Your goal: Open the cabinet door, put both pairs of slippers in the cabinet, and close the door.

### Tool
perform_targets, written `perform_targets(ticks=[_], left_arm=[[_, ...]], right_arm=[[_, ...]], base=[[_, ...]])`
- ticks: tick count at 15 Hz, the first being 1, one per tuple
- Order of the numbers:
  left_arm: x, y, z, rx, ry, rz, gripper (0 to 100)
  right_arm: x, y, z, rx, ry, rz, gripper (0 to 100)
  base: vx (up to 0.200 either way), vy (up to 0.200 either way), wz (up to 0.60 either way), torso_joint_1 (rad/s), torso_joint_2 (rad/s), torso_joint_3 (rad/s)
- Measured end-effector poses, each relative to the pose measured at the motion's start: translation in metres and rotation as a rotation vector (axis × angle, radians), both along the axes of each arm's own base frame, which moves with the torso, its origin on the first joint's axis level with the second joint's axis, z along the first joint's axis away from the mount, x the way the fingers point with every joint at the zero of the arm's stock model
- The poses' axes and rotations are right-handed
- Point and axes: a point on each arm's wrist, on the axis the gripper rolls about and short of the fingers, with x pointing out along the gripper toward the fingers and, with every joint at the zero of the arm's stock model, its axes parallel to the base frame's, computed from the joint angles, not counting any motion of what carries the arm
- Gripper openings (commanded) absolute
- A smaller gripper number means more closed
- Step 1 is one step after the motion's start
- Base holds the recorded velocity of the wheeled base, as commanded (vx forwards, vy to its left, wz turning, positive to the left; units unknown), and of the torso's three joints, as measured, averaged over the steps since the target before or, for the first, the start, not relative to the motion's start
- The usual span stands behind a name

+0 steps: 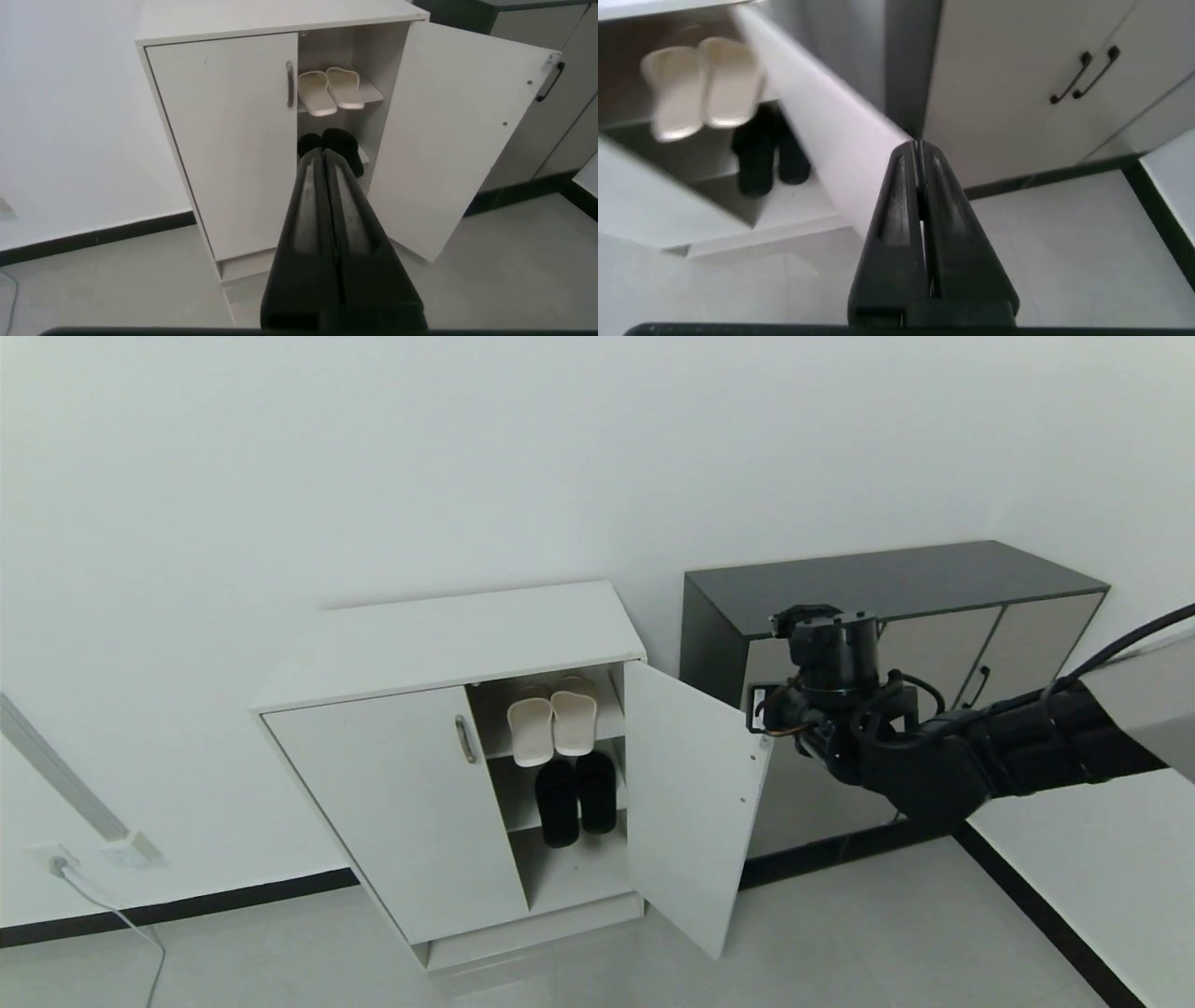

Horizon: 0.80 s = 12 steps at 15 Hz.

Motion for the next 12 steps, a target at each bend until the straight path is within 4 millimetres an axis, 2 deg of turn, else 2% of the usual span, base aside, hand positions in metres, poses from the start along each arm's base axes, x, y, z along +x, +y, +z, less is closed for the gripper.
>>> perform_targets(ticks=[5, 12], left_arm=[[0.0, 0.0, 0.0, 0.0, 0.0, -0.001, 0], [0.0, 0.0, 0.0, 0.0, 0.0, 0.0, 0]], right_arm=[[0.049, -0.012, -0.021, 0.036, 0.0, -0.041, 0], [0.071, -0.007, -0.055, 0.036, 0.044, -0.049, 0]], base=[[0.0, 0.0, 0.0, 0.0, 0.0, 0.0], [0.0, 0.0, 0.0, 0.0, 0.0, 0.0]])
